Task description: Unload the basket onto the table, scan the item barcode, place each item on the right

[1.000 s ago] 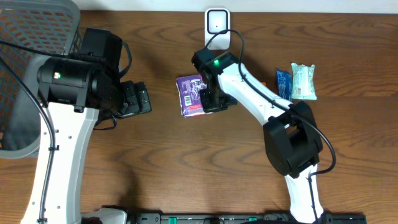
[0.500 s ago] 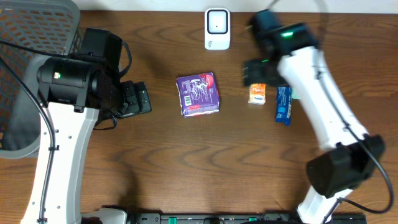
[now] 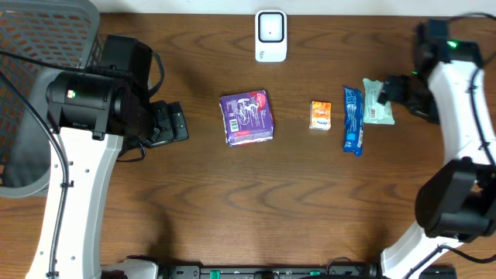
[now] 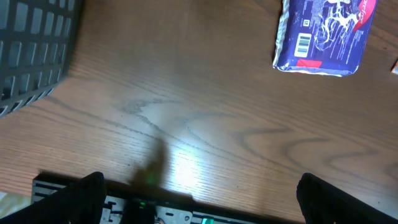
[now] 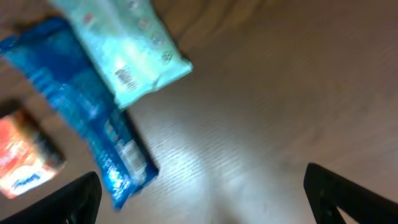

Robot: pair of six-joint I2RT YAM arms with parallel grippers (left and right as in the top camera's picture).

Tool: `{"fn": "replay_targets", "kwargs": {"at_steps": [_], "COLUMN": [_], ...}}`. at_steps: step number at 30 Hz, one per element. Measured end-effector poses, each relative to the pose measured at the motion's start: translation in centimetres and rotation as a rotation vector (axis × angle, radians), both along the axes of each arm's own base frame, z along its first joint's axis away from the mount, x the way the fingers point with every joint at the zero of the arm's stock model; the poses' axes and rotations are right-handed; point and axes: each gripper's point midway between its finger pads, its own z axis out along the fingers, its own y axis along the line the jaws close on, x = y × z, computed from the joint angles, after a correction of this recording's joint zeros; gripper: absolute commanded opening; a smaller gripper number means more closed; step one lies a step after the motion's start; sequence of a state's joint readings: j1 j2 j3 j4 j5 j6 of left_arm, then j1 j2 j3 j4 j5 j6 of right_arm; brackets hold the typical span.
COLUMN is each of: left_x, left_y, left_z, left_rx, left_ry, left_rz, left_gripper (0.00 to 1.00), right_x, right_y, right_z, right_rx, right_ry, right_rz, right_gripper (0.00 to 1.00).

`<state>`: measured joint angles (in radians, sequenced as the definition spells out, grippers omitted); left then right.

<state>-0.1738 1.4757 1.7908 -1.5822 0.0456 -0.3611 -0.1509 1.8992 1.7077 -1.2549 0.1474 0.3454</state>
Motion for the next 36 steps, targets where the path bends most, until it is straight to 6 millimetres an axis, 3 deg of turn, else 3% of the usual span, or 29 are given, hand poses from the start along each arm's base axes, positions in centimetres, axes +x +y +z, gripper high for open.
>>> {"fn": "replay_targets", "kwargs": {"at_steps": [4, 8, 12, 21, 27, 31, 36], "left_x": [0.0, 0.0, 0.0, 0.0, 0.0, 0.0, 0.0], "left_y": [0.0, 0.0, 0.0, 0.0, 0.0, 0.0, 0.0], "left_z": [0.0, 0.0, 0.0, 0.0, 0.0, 0.0, 0.0], "left_rx": [0.0, 0.0, 0.0, 0.0, 0.0, 0.0, 0.0], "left_ry": [0.0, 0.0, 0.0, 0.0, 0.0, 0.0, 0.0], "left_rz": [0.0, 0.0, 0.0, 0.0, 0.0, 0.0, 0.0], "left_gripper": [0.98, 0.98, 0.98, 0.98, 0.98, 0.98, 0.98], "right_x": [-0.2, 0.4, 2.1, 4.1, 5.4, 5.7, 6.4], "right_y": [-2.2, -3.5, -4.6, -1.9, -1.6, -1.8, -1.9], "right_z": [-2.6, -3.8, -3.7, -3.8, -3.5, -3.4, -4.0], "right_rx": [0.118, 0.205, 0.245, 0.349, 0.312, 0.295, 0.297], "right_ry": [-0.028, -0.1, -0.209, -0.315, -0.358, -0.369, -0.382], "right_rz": [0.018, 0.018, 0.03, 0.18, 0.234, 0.246, 0.254], "right_gripper": [0.98, 0.88, 0.98, 0.99, 0.99, 0.88, 0.86]}}
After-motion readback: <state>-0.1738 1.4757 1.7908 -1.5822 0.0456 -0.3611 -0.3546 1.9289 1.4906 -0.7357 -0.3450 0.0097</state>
